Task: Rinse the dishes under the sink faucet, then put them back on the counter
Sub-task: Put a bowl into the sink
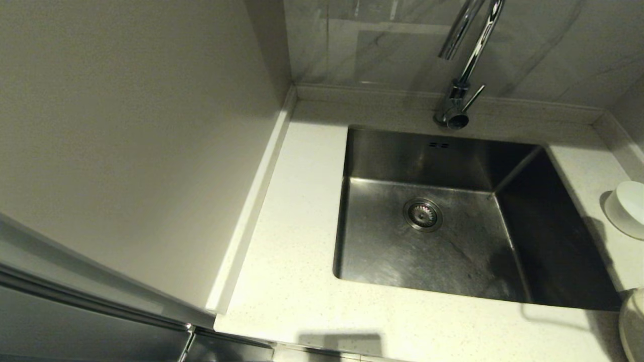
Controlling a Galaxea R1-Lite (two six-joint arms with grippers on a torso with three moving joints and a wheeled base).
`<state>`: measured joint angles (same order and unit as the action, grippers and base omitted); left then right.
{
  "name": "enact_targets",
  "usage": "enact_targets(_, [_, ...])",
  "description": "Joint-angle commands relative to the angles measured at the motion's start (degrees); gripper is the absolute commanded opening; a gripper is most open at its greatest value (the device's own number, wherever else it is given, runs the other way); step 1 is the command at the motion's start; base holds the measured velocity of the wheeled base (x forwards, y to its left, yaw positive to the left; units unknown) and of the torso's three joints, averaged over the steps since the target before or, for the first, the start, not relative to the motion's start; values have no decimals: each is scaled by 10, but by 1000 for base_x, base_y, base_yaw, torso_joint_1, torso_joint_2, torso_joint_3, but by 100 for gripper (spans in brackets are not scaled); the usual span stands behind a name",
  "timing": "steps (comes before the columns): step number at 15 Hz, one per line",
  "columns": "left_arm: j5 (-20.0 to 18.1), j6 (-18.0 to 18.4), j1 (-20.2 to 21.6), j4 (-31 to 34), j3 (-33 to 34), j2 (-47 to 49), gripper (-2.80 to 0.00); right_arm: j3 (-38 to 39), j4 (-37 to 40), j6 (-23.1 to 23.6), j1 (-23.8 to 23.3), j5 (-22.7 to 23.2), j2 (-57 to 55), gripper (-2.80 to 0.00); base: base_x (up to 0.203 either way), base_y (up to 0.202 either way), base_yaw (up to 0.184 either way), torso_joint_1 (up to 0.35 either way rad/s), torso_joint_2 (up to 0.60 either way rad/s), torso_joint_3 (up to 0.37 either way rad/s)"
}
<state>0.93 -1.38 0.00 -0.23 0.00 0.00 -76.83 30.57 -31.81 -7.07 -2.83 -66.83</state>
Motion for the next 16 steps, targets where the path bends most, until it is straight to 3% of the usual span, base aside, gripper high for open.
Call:
enact_targets(1, [0, 0, 0, 0, 0, -2, -280, -30, 26, -59, -73, 61, -67, -280, 0, 0, 0, 0, 0, 0])
enact_targets(6, [0, 0, 0, 0, 0, -2, -280, -41, 30, -96, -258, 176, -128, -280, 0, 0, 0, 0, 0, 0])
enact_targets(10, [0, 0, 0, 0, 0, -2, -280, -38, 19, -87, -291, 190, -179, -280, 0, 0, 0, 0, 0, 0])
enact_targets(13, [0, 0, 0, 0, 0, -2, -280, -25, -37, -36, -320, 190, -208, -280, 0, 0, 0, 0, 0, 0])
enact_targets(14, [0, 0, 0, 0, 0, -2, -280, -27, -40, -34, -323, 188, -218, 0, 0, 0, 0, 0, 0, 0])
enact_targets(16, [0, 0, 0, 0, 0, -2, -280, -32, -42, -32, -332, 187, -244, 0, 0, 0, 0, 0, 0, 0])
